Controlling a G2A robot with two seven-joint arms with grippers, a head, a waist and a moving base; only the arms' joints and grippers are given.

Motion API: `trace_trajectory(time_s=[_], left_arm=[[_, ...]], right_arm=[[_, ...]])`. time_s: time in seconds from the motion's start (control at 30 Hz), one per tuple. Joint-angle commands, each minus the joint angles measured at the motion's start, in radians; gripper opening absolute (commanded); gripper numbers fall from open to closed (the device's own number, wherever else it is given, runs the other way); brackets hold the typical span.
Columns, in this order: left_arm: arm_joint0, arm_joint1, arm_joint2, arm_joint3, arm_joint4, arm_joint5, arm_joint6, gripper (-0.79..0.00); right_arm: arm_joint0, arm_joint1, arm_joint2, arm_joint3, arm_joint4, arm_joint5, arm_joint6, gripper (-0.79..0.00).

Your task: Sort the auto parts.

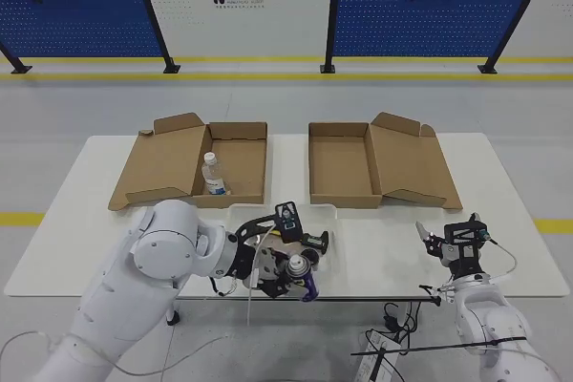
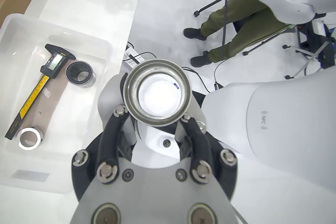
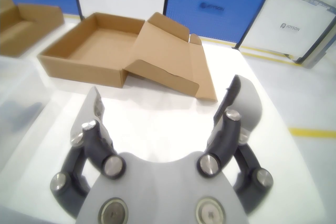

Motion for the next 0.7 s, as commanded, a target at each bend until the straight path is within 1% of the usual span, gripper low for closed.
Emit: trace_trajectory(time_s=[0.0,0.17,0.23,0.33,0.5,0.57,0.67], left_arm=[[-0.006,0.009,0.012,0.010,0.001,-0.006,0.007,-0.785],[-0.021,0.025,0.011,0.043,0.003,-0.030,0.030,-0.785],[-0.030,0.028,0.003,0.061,0.048,-0.023,0.050,-0.785],[-0.047,0.026,0.008,0.079,0.110,0.001,0.114,-0.785],[-0.100,0.015,0.038,0.143,0.217,0.102,0.230,-0.785],[-0.136,0.008,0.056,0.180,0.262,0.156,0.266,-0.785],[-0.190,-0.007,0.090,0.234,0.278,0.208,0.311,-0.785]], right_arm=[[0.000,0.000,0.000,0.000,0.000,0.000,0.000,0.000],[0.000,0.000,0.000,0.000,0.000,0.000,0.000,0.000],[0.000,0.000,0.000,0.000,0.000,0.000,0.000,0.000],[0.000,0.000,0.000,0.000,0.000,0.000,0.000,0.000],[0.000,0.000,0.000,0.000,0.000,0.000,0.000,0.000],[0.000,0.000,0.000,0.000,0.000,0.000,0.000,0.000],[0.000,0.000,0.000,0.000,0.000,0.000,0.000,0.000]])
